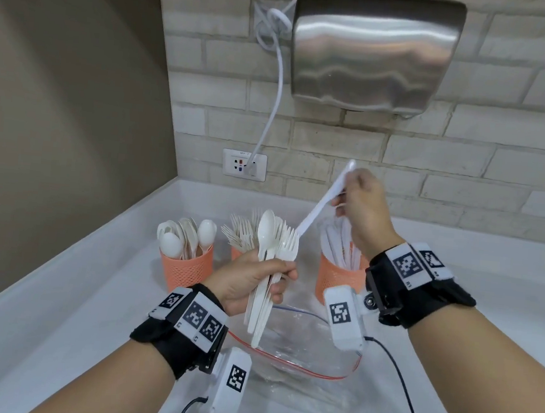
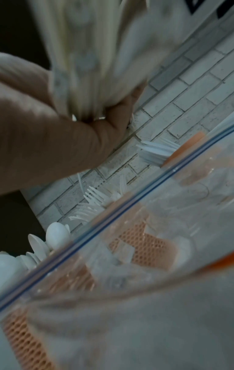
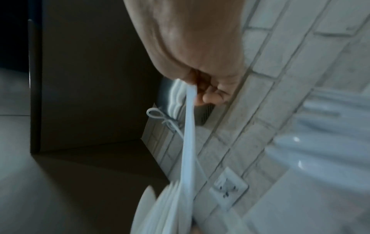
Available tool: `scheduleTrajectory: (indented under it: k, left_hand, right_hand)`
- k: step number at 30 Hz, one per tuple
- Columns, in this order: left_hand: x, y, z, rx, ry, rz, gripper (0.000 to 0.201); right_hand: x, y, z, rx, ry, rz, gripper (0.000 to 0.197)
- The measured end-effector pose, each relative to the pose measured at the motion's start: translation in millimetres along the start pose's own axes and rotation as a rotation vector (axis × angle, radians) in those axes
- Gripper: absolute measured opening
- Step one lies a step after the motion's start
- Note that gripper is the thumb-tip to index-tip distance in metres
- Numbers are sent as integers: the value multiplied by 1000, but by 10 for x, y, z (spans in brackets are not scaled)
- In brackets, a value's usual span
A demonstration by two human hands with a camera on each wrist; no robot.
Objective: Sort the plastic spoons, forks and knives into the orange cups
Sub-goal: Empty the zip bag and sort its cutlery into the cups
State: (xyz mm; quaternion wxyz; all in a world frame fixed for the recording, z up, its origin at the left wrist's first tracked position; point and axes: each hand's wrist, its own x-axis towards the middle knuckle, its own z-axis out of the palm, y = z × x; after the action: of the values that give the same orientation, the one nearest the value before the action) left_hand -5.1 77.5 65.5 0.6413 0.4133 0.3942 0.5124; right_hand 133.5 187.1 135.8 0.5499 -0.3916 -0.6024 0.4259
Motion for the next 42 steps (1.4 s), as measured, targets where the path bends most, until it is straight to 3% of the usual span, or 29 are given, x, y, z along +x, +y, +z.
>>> scheduleTrajectory:
  k: [3, 6, 8, 12, 14, 16, 18, 20, 23, 25, 32, 34, 36, 38, 42]
  left_hand:
    - [15, -28, -48, -20, -3, -2, 5]
    - [44, -59, -74, -45, 25, 0, 7]
    - [62, -80, -75, -60, 30, 14, 13]
    - [72, -78, -59, -69, 8, 36, 22]
    - [70, -62, -65, -88, 7, 42, 22]
    - [67, -48, -77, -106, 17, 49, 22]
    - [83, -42, -103, -124, 46, 59, 26]
    - [100, -37, -128, -170, 77, 57, 29]
    - [104, -19, -141, -237, 117, 63, 32]
    - [72, 3, -151, -247, 116, 56, 34]
    - [-19, 33, -195, -226, 116, 43, 41]
    - [-40, 54, -182, -220, 126, 42, 41]
    - [-51, 75, -192, -202, 131, 30, 43]
    - [-58, 101, -223, -169, 144, 3, 44]
    - [-48, 129, -302, -197, 189, 11, 32]
  right_hand:
    - [152, -14, -218, -158, 231, -243, 26]
    - [156, 146, -348, -376, 257, -408, 20]
    - [122, 384, -392, -529, 168, -397, 20]
    - [97, 880, -445, -908, -39, -197, 22]
    - [54, 897, -410, -1029, -58, -182, 22]
    - [-12, 766, -306, -994, -11, -276, 26]
    - [-124, 542, -139, -809, 3, -383, 22]
    - [-297, 311, 25, -613, -171, -332, 19]
    - [-573, 164, 206, -512, -563, -77, 16]
    - [-693, 187, 292, -478, -650, -27, 13]
    - [-817, 272, 491, -147, -556, 226, 18]
    - [-847, 305, 563, -194, -443, 119, 17]
    - [-852, 322, 621, -388, -360, -35, 20]
    - [-841, 319, 663, -466, -319, -81, 25]
    - [-795, 218, 670, -196, -184, -55, 20]
